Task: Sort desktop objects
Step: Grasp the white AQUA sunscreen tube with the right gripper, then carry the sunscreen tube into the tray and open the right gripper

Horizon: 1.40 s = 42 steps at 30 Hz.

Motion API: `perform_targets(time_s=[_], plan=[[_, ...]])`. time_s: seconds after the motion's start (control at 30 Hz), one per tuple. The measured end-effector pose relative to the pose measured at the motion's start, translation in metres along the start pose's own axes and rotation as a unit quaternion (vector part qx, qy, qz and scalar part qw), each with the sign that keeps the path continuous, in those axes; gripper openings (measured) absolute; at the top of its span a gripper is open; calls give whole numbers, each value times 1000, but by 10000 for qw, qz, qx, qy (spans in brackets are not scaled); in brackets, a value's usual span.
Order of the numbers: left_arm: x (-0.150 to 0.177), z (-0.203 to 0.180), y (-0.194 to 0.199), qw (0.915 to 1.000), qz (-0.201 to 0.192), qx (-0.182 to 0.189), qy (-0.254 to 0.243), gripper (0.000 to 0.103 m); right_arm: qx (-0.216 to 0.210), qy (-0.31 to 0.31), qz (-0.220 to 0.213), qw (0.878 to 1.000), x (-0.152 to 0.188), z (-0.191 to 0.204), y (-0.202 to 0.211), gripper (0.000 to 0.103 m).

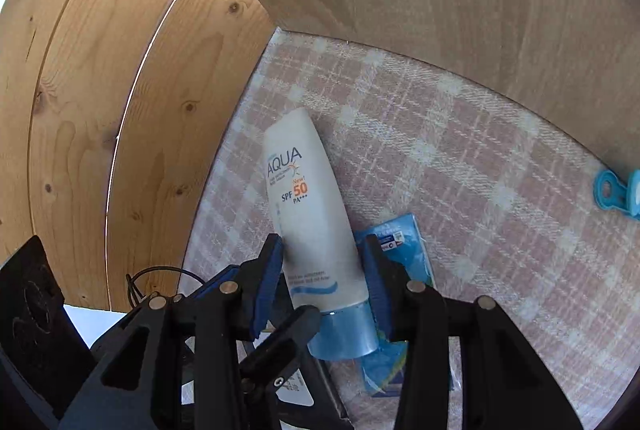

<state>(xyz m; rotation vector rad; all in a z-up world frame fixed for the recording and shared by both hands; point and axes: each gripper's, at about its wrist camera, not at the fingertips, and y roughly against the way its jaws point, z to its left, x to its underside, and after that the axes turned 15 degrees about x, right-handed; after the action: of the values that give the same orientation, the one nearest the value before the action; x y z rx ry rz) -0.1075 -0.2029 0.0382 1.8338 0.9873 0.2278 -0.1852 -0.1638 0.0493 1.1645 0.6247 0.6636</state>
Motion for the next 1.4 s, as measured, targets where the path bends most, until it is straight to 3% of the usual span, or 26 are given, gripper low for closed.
perform_targets(time_s=[0.1, 0.3, 0.43, 0.6, 0.83, 1.07, 1.4], plan=[[3, -2, -11, 9999, 97, 46, 10, 50, -112, 62, 91, 9999, 3, 4, -3, 36], [24, -11, -15, 9996, 135, 31, -235, 49, -189, 24, 98, 9998, 16, 0, -1, 36], [56, -29, -18, 9979, 294, 153, -560, 48, -160, -43, 157, 9997, 42, -13, 6, 36], [114, -64, -24, 9945, 492, 384, -845, 45, -231, -338, 219, 9989, 104, -45, 19, 36], [198, -130, -35, 9868, 804, 577, -1282, 45, -354, -974, 215, 9944, 217, -99, 36, 36], [257, -194, -42, 9786, 1032, 690, -1644, 45, -350, -1377, 39, 9898, 297, -144, 61, 36], [325, -323, -13, 9524, 1090, 1051, -2647, 45, -254, -2033, -602, 9769, 394, -233, 154, 36]])
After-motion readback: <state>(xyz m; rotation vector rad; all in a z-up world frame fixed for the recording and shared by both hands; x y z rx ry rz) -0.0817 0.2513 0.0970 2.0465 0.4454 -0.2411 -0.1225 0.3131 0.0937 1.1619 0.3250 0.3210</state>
